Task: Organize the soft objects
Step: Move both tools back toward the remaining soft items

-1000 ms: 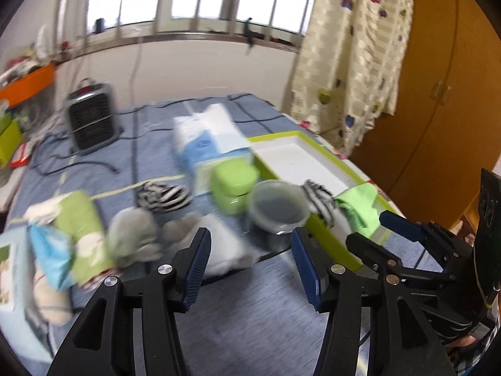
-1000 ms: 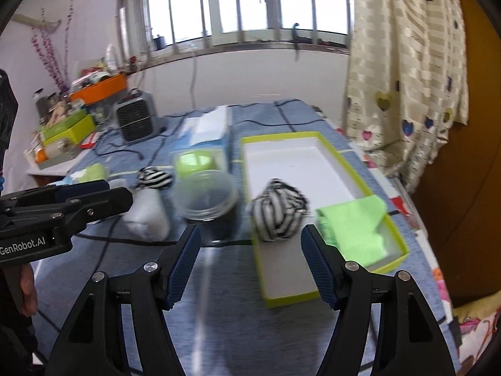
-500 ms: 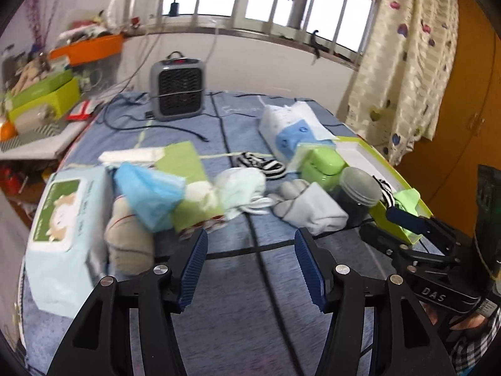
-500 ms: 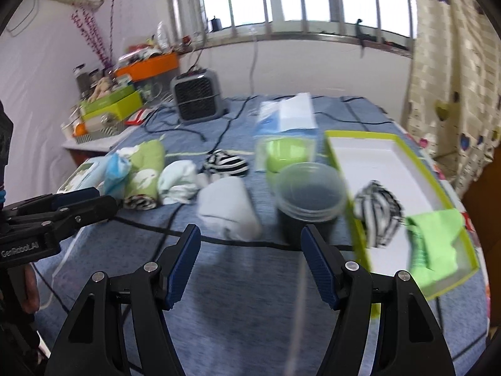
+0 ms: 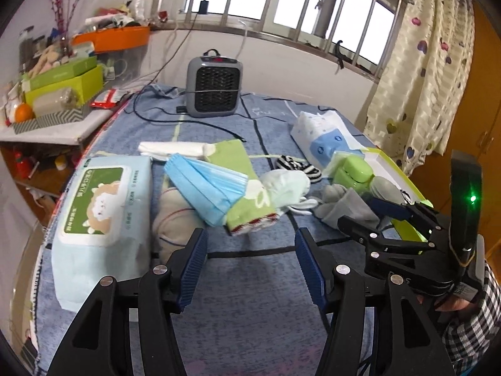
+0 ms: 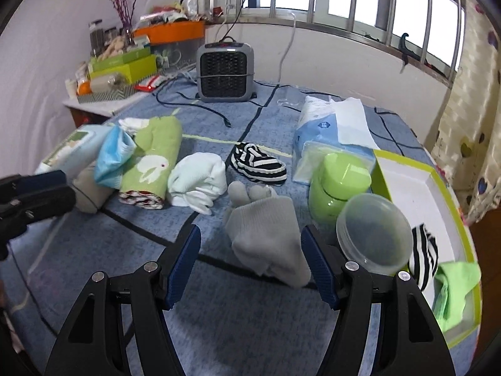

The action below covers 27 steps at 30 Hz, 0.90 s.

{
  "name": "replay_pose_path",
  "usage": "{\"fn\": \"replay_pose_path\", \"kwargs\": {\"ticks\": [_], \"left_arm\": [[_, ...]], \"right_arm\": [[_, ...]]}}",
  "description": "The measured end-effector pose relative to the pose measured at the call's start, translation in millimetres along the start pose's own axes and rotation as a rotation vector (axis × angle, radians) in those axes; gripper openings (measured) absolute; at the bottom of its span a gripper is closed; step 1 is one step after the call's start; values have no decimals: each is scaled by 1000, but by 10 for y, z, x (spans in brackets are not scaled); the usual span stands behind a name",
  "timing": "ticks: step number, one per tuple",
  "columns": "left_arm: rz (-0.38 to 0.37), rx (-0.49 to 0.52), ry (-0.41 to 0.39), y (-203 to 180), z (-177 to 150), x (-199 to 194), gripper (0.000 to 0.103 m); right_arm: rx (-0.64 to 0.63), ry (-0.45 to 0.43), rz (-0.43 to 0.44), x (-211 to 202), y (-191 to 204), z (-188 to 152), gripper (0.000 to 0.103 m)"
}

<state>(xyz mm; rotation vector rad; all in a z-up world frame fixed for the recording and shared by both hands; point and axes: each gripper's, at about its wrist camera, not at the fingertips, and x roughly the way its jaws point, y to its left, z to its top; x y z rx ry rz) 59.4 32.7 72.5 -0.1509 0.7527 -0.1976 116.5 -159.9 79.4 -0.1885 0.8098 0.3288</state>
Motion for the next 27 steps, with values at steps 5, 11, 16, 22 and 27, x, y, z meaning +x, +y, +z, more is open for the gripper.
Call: {"fn": "replay_pose_path", "kwargs": {"ticks": [5, 11, 16, 22, 27], "left_arm": [[14, -11, 4, 98, 57, 62, 57], [39, -11, 16, 155, 138, 158, 57], [71, 4, 35, 158, 203, 298, 58], [121, 10, 61, 160, 234, 463, 58], [168, 36, 51, 123, 267, 540, 58]], "right_arm": [[-49, 40, -63, 149, 56, 18, 67], [-93, 47, -106, 239, 113, 19, 65], [-81, 46, -115, 251, 82, 11, 44], [-50, 25, -90, 157, 42, -17, 39], [-36, 14, -61, 84, 57, -62, 39]]}}
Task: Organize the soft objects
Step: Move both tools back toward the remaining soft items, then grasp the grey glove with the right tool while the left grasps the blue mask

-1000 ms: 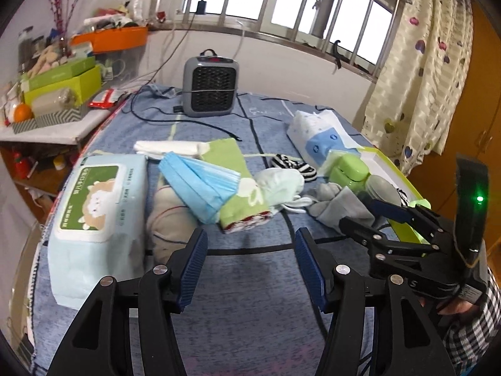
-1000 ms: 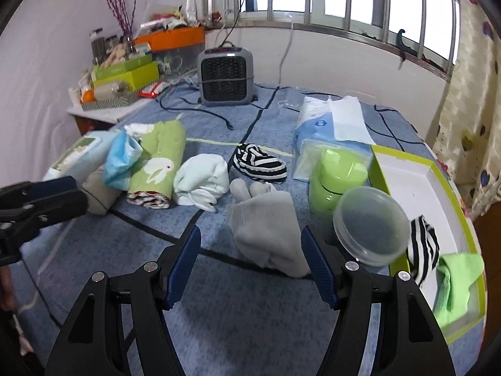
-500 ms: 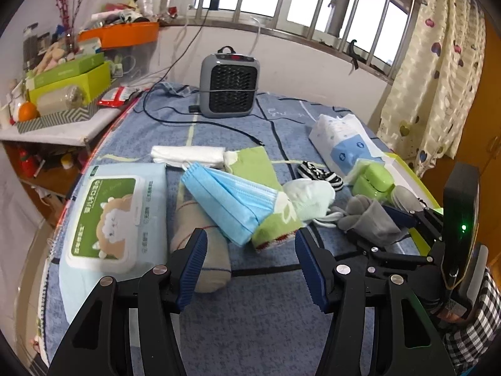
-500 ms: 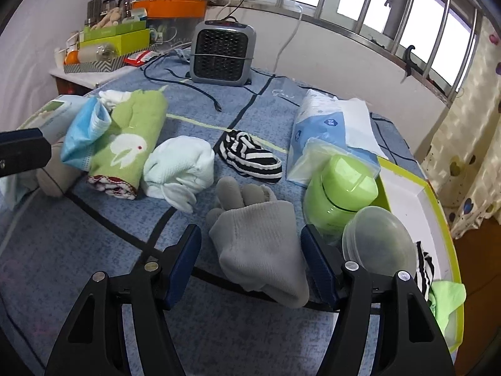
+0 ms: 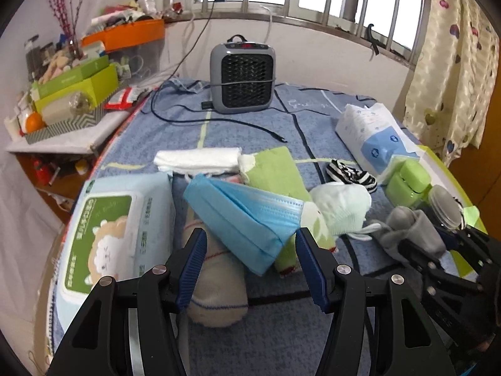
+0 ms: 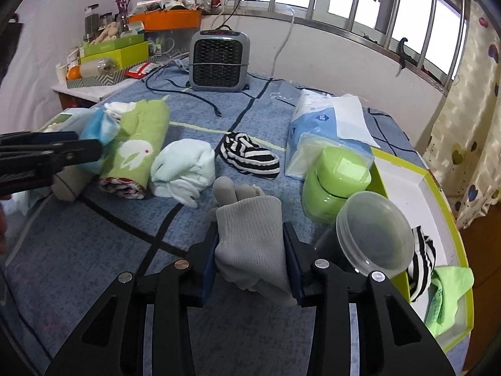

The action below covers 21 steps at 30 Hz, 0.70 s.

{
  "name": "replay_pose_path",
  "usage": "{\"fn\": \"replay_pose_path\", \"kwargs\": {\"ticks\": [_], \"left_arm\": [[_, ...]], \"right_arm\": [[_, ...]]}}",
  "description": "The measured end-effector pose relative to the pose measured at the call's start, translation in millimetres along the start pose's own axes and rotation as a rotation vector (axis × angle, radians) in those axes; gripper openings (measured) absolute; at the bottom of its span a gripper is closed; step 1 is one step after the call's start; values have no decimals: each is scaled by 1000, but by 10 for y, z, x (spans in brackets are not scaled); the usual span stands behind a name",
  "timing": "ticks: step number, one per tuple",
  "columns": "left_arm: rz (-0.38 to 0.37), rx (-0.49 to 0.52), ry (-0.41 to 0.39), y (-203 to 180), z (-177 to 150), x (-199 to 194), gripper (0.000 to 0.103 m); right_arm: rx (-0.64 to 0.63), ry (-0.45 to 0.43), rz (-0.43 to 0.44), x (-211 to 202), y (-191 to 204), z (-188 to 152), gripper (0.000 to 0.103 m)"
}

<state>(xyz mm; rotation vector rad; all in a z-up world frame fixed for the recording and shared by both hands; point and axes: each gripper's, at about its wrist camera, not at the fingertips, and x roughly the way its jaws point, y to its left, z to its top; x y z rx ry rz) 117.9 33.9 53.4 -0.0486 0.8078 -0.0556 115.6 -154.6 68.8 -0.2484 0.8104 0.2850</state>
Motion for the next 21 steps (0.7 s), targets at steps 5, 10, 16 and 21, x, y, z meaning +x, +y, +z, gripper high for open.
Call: {"fn": "replay_pose_path", "kwargs": {"ticks": [5, 10, 16, 21], "left_arm": [[65, 46, 6, -91, 18, 84, 59], [105, 36, -2, -82, 53, 142, 59], [114, 21, -21, -61, 57, 142, 48], [106, 6, -37, -30, 68, 125, 33]], "right_arm": [[19, -18, 24, -61, -18, -16, 39], [33, -21, 40, -56, -37, -36, 39], [44, -25, 55, -53, -65, -53, 39], [50, -26, 64, -52, -76, -68, 39]]}}
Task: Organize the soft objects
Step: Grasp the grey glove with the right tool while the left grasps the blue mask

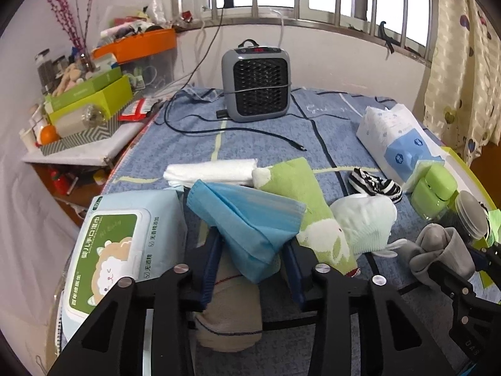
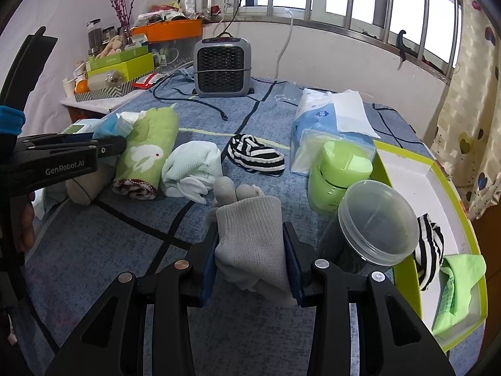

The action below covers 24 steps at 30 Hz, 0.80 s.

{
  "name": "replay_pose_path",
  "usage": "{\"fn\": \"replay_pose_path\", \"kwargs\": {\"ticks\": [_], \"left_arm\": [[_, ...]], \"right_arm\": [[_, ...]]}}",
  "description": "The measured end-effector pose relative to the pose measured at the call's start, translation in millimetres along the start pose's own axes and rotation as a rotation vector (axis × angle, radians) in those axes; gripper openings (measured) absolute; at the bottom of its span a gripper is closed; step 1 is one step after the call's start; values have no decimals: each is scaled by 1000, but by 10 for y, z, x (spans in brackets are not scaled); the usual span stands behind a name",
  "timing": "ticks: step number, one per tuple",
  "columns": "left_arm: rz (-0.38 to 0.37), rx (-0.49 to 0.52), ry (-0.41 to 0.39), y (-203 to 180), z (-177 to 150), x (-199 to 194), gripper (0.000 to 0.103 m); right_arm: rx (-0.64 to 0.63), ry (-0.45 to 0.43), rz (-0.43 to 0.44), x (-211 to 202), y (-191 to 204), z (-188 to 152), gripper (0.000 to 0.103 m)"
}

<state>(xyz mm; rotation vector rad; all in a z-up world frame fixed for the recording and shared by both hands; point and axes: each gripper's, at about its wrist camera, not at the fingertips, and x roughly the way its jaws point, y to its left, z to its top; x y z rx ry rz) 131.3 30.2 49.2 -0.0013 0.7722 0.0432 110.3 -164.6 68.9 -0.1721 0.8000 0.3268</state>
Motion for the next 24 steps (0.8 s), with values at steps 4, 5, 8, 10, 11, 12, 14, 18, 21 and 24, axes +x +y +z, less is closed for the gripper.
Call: {"fn": "replay_pose_path", "kwargs": {"ticks": [4, 5, 8, 10, 11, 12, 14, 18, 21, 24], "left_arm": [[-6, -12, -12, 24, -2, -23, 20], [-7, -16, -15, 31, -5, -32, 19], [-14, -21, -27, 48, -14, -61, 18], [-24, -24, -34, 57, -18, -89, 17], [-27, -27, -38, 60, -19, -105, 17], [-31, -27, -44, 60, -19, -124, 17], [-40, -22, -53, 51, -21, -164, 17], [-69, -15, -70, 16, -36, -262, 17], [-95, -7, -73, -28, -50, -325, 17], [-115, 1, -81, -76, -67, -395, 17]], "right_arm": [[4, -3, 4, -9, -10, -1, 39], [5, -4, 4, -12, -10, 1, 39], [5, -8, 8, -27, -12, -3, 39], [5, -11, 13, -38, -10, -6, 39], [5, -12, 14, -41, -10, -8, 39], [6, -13, 15, -46, -12, -9, 39], [11, -16, 20, -64, -21, -11, 39], [22, -26, 22, -121, -43, -9, 38], [29, -34, 20, -179, -55, -15, 38], [39, -43, 21, -241, -72, -22, 38]]}}
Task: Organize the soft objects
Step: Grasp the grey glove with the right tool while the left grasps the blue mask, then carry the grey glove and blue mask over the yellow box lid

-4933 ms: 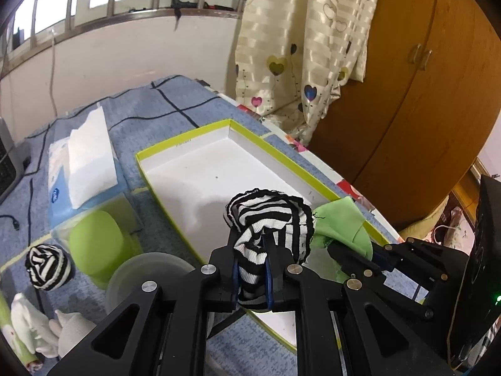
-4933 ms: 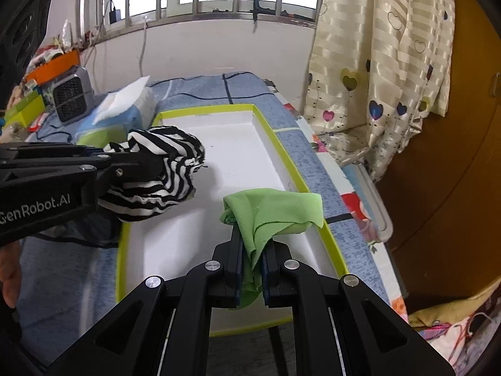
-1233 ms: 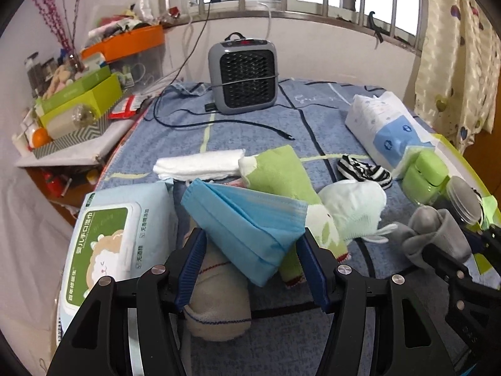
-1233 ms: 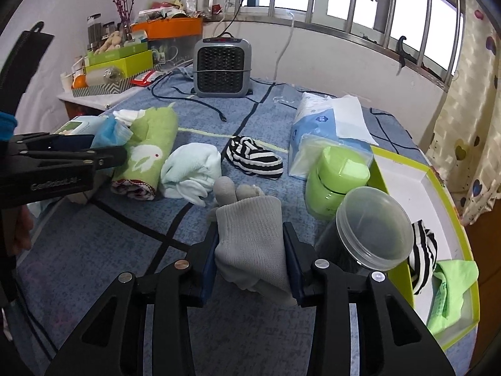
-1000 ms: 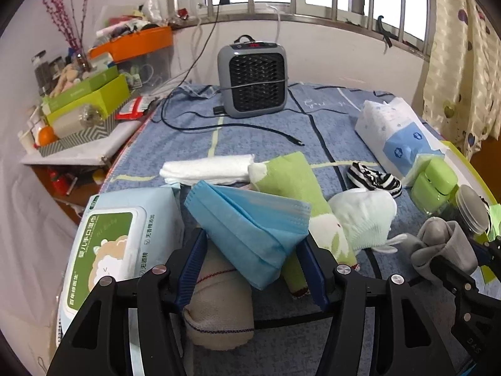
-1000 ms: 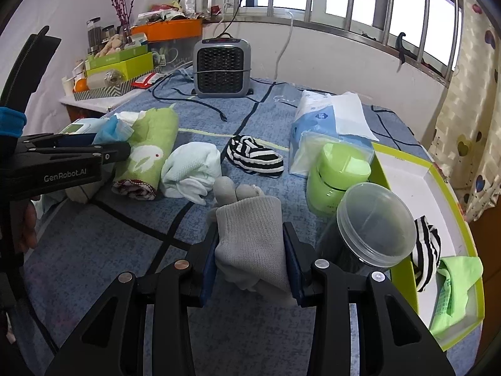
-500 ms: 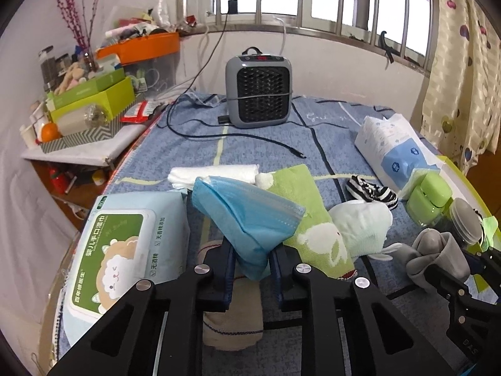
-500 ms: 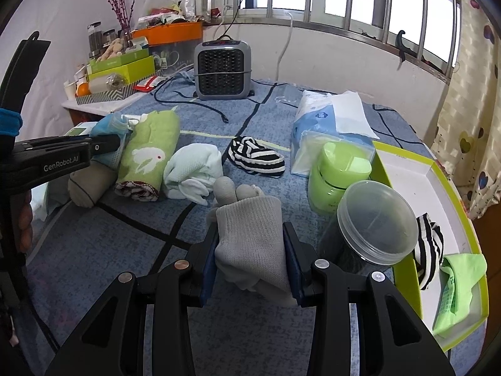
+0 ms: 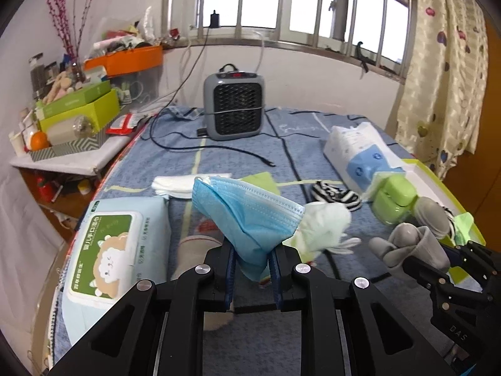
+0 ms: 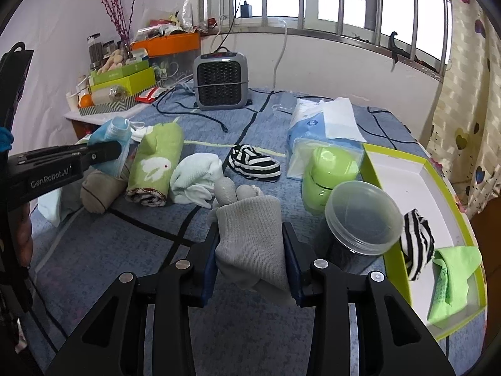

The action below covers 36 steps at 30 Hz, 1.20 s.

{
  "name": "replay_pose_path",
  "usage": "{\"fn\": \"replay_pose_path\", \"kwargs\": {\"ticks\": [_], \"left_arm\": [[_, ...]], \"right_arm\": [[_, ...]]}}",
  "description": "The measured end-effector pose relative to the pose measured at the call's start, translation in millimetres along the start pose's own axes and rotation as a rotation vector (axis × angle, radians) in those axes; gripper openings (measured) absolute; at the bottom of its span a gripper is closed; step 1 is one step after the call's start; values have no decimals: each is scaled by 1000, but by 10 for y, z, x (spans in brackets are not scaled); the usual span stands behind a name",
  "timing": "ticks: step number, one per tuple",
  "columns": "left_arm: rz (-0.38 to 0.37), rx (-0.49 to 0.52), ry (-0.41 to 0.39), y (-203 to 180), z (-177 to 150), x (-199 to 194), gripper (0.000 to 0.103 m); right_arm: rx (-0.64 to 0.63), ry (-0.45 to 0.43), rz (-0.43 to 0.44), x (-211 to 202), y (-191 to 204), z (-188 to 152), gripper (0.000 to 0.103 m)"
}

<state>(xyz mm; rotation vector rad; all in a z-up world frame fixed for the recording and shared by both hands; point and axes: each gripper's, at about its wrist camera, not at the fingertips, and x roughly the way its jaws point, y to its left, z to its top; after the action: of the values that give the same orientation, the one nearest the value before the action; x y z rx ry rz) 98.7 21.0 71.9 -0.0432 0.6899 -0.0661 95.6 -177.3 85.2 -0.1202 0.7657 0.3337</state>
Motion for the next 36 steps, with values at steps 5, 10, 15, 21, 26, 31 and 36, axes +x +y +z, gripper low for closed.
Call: {"fn": "replay_pose_path", "kwargs": {"ticks": [5, 10, 15, 21, 26, 31, 36], "left_arm": [[-40, 18, -20, -115, -1, -124, 17], [-93, 45, -42, -263, 19, -247, 18], [-141, 84, -58, -456, 58, -323, 18], [-190, 127, -63, -704, 105, -335, 18], [-234, 156, -66, -897, 188, -310, 18], [-286, 195, -53, -1178, 249, -236, 18], [-334, 232, -49, -1453, 293, -173, 18]], "right_arm": [[12, -18, -6, -118, -27, -3, 38], [26, -48, -19, -267, -78, 17, 38], [46, -74, -49, -407, -169, 40, 38], [80, -92, -86, -528, -362, 45, 38], [107, -100, -125, -614, -556, 44, 38], [142, -107, -164, -685, -769, 18, 38], [180, -108, -208, -725, -1002, -6, 38]]}}
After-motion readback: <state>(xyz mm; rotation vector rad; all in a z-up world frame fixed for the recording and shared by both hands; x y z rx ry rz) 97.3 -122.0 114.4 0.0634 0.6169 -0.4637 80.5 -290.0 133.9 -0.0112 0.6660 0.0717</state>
